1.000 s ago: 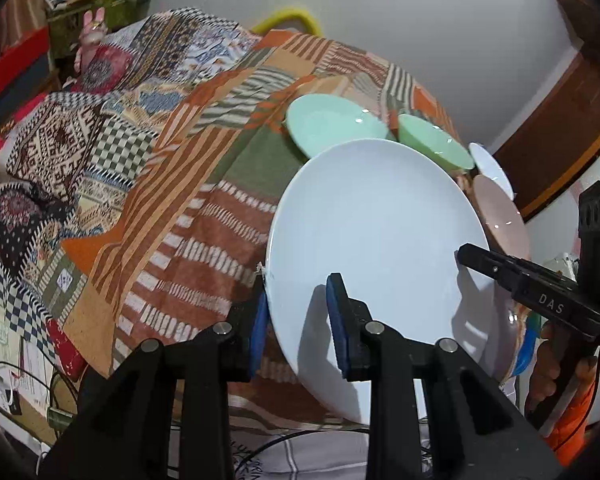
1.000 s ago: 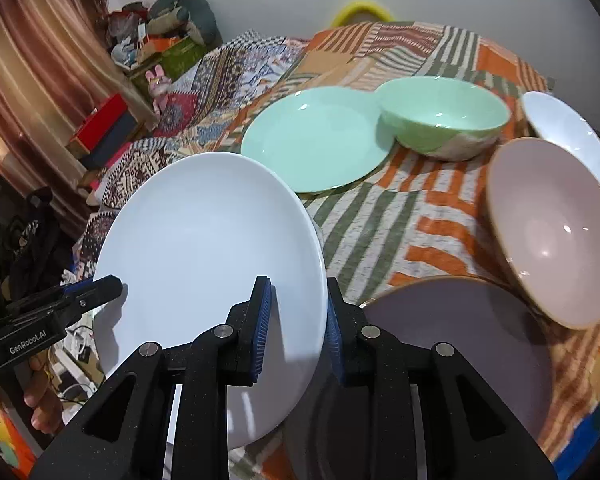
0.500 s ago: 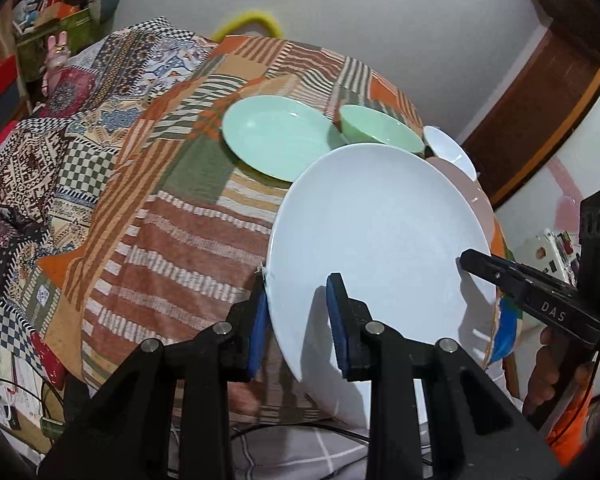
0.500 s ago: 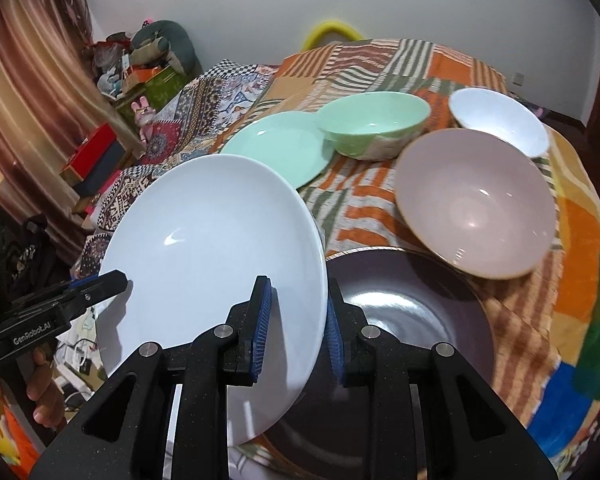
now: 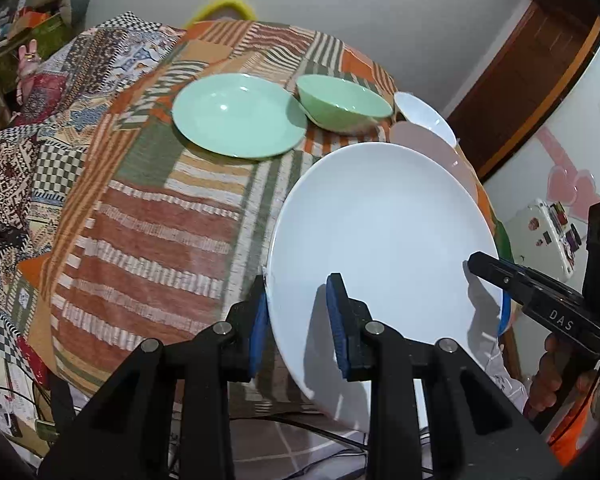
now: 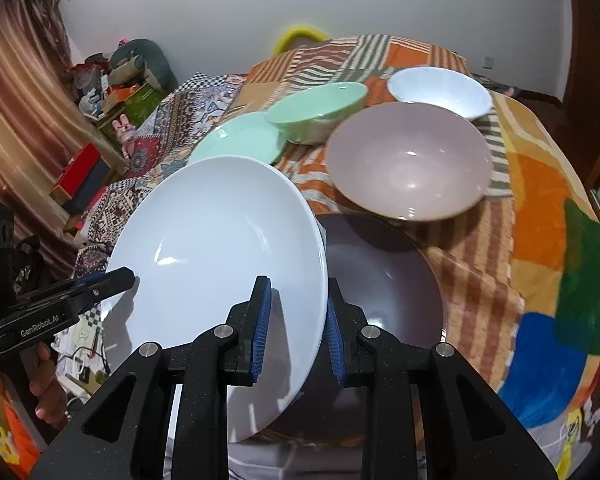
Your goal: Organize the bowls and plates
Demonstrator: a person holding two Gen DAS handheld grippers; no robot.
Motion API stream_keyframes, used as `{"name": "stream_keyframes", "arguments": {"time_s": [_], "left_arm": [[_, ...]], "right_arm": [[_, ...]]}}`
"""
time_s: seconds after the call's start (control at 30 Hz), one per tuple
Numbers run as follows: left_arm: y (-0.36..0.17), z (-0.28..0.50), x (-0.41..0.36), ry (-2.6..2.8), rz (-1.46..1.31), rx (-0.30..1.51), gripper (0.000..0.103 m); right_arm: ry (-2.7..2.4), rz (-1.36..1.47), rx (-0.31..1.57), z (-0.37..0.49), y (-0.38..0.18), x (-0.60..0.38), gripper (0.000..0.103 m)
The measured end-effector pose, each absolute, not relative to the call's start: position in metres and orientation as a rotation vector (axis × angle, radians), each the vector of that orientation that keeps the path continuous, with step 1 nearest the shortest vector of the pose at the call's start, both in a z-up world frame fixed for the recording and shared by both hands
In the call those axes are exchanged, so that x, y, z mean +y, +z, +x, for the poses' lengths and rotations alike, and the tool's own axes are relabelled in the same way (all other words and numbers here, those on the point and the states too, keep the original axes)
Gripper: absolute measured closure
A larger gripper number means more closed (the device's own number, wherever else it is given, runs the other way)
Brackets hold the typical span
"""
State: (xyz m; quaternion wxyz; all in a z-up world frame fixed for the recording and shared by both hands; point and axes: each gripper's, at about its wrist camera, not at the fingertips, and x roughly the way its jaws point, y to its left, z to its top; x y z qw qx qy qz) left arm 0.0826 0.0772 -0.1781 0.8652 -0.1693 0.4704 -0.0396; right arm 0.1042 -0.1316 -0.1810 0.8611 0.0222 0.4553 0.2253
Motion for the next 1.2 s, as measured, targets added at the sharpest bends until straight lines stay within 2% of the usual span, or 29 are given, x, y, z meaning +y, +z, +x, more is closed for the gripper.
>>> {"name": "stream_keyframes", "arguments": {"time_s": [0.7, 1.2], "left_arm": [[-0.223, 0.119, 0.027, -0.128, -0.277, 1.162, 0.075], [-0.236, 0.138, 0.020, -0.136, -0.282, 1.184, 0.075]], "right_arm": [[0.385, 0.162, 1.051, 0.099, -0.218, -0.179, 0.078], [0.355, 0.158, 1.048, 0.109, -0.218, -0.186, 0.078]]}}
